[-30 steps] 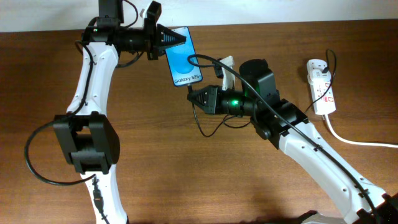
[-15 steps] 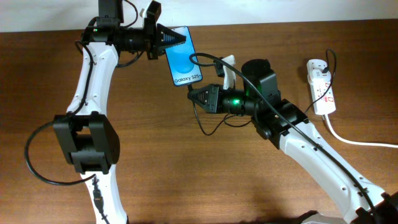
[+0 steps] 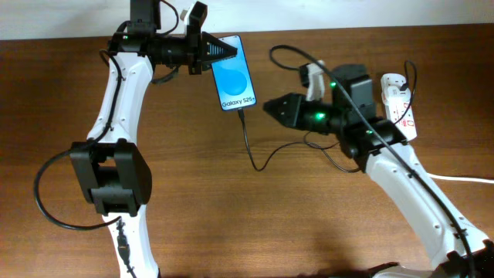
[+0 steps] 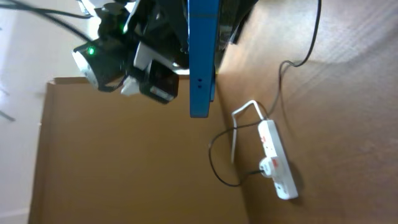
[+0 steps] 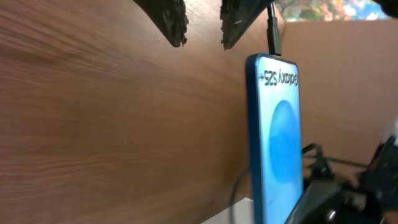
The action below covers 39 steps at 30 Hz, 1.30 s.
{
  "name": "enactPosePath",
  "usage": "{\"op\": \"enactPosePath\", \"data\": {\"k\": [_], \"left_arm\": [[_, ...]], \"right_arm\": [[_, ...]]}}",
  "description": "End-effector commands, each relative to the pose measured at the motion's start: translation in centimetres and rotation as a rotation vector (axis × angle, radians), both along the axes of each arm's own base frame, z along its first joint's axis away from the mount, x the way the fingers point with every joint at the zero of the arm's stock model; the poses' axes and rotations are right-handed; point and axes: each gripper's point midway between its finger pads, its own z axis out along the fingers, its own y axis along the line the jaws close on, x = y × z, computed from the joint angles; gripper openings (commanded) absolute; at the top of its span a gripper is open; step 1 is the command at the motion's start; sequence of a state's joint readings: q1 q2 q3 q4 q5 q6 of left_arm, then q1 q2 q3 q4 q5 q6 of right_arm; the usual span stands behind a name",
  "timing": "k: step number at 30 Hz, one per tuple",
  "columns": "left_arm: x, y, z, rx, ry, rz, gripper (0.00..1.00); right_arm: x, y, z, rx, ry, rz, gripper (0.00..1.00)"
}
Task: Plug charger to phone and switch on socket
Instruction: 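Lower the charging phone flat onto the table with the left gripper and release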
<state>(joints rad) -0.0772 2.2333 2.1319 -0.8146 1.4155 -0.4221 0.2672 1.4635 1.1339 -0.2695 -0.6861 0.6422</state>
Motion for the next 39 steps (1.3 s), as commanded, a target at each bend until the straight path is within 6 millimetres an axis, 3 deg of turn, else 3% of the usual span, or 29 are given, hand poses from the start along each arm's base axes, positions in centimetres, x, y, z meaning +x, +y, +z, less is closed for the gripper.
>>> {"op": "enactPosePath", "data": {"k": [1,6,9,12,17,20,28,31,36,39], "left_arm": [[0.1,0.2,-0.5,0.045,-0.104,0.01,0.0],[-0.6,2.6,-8.9,0.42,-0.027,0.064,0.0],[-0.7,2.7,-13.0,0.452,0.03,0.023,0.0],[-0.8,2.8,-18.5,0.513,0.134,-0.002,0.0],[-1.5,2.8,-23.3,0.725,0.145,-0.035,0.0],[-1.2,3.8,-24.5,0.821,0.149,-0.011,0.0],[-1.2,3.9,-25.4,0.833,0.18,-0.002,0.0],[-1.4,3.8,-25.4,0.83,0.188,-0.005,0.15],[-1.6,3.9,-25.4,0.832,0.195,-0.009,0.18],[-1.5,4.1,-25.6,0.85,0.193,-0.006,0.27]], "right_arm": [[0.7,-1.8,0.2,-0.032,-0.038,-0.01,0.28],[0.9,-3.9,-2.3,-0.148,0.015,-0.09,0.3],[0.8,-4.1,-2.7,-0.165,0.034,-0.1,0.3],[0.5,-4.3,-3.2,-0.187,0.042,-0.097,0.3],[0.4,-4.9,-3.9,-0.219,0.065,-0.122,0.3],[0.3,-5.0,-4.0,-0.221,0.072,-0.121,0.31],[0.0,-5.0,-4.3,-0.23,0.086,-0.116,0.31],[-0.1,-5.0,-4.4,-0.232,0.093,-0.115,0.31],[-0.2,-5.1,-4.5,-0.233,0.097,-0.115,0.31],[-0.2,-5.1,-4.5,-0.234,0.1,-0.114,0.31]]}}
